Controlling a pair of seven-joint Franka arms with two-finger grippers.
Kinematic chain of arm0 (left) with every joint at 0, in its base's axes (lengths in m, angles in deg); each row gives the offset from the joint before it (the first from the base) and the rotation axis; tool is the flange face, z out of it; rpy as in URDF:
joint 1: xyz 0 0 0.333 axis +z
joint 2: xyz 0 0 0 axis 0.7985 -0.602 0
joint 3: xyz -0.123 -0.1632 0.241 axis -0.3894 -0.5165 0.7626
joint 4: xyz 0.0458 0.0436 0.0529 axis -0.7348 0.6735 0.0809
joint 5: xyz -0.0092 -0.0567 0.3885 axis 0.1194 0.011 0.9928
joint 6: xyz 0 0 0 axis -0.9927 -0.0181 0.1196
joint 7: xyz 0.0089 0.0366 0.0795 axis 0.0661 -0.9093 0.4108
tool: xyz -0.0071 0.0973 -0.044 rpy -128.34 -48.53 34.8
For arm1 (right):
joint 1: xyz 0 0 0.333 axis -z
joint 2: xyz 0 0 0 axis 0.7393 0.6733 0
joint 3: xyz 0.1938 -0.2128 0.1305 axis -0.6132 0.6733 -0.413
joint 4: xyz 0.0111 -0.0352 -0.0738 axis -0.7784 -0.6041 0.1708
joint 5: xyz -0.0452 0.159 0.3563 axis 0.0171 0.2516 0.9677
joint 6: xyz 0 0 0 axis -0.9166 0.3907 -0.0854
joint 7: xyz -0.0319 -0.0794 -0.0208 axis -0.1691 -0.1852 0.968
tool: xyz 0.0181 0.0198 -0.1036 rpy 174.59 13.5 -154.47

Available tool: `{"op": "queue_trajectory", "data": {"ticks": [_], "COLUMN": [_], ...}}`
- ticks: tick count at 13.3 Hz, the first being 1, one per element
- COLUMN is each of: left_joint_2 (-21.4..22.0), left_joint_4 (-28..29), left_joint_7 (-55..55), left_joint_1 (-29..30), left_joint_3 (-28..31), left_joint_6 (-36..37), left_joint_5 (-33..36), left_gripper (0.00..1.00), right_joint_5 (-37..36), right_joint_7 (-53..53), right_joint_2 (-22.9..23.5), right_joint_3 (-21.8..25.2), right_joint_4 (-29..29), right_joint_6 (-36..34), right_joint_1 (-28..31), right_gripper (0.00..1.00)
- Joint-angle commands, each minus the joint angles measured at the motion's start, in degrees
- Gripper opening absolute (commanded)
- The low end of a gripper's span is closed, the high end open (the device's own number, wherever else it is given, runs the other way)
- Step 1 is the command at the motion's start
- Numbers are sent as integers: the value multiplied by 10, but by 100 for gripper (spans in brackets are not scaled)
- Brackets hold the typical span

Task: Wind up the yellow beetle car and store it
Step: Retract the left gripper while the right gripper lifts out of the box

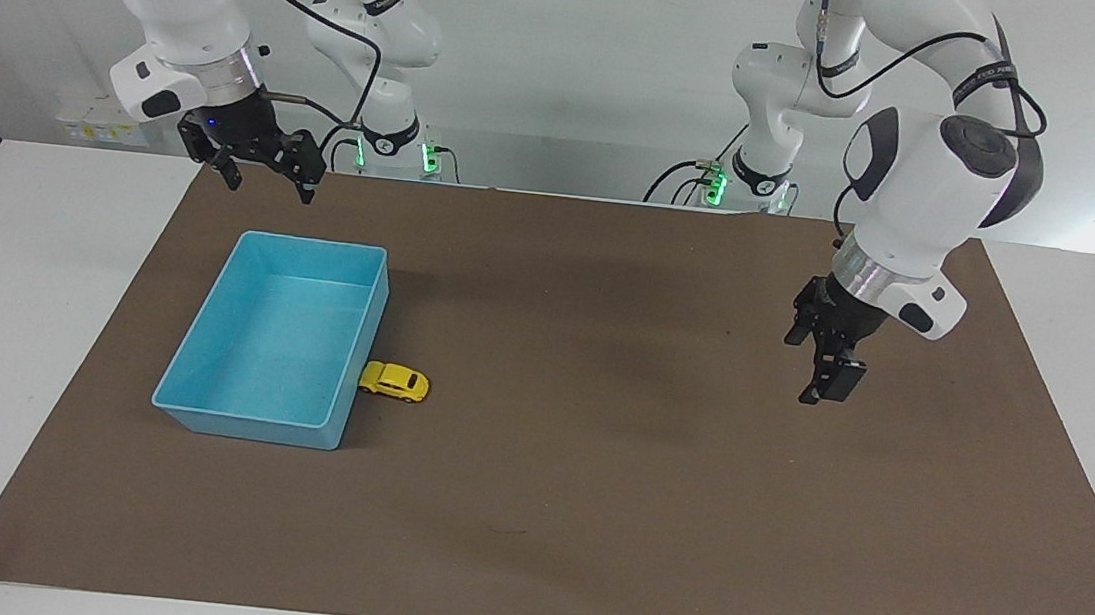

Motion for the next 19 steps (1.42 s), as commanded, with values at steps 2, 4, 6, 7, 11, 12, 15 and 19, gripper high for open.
{"op": "queue_trajectory", "data": {"ticks": [2,4,6,7,11,12,15,19], "left_joint_2": [3,4,4,10,53,54,58,67], "left_joint_4": [-67,-85,-87,-87,-87,-87,-86,-80], "left_joint_7": [-87,-140,-183,-199,-371,-414,-551,-727], "left_joint_1": [39,49,59,61,85,91,93,106], "left_joint_3": [-6,-3,-1,-2,3,3,4,6], "left_joint_6": [82,105,121,123,129,136,161,206], "left_joint_5": [5,8,6,7,6,7,8,9], "left_gripper": [100,100,100,100,100,100,100,100], "right_joint_5": [10,8,8,10,8,8,8,10], "right_joint_7": [-89,-143,-181,-208,-288,-310,-406,-514], "right_joint_2": [11,18,29,34,53,56,58,70], "right_joint_3": [-5,-5,-5,-5,-5,-5,-5,-5], "right_joint_4": [-13,-18,-18,-17,-18,-20,-31,-51], "right_joint_6": [29,47,59,61,73,79,104,144], "right_joint_1": [-25,-39,-40,-50,-71,-72,-90,-97], "right_gripper": [100,100,100,100,100,100,100,100]}}
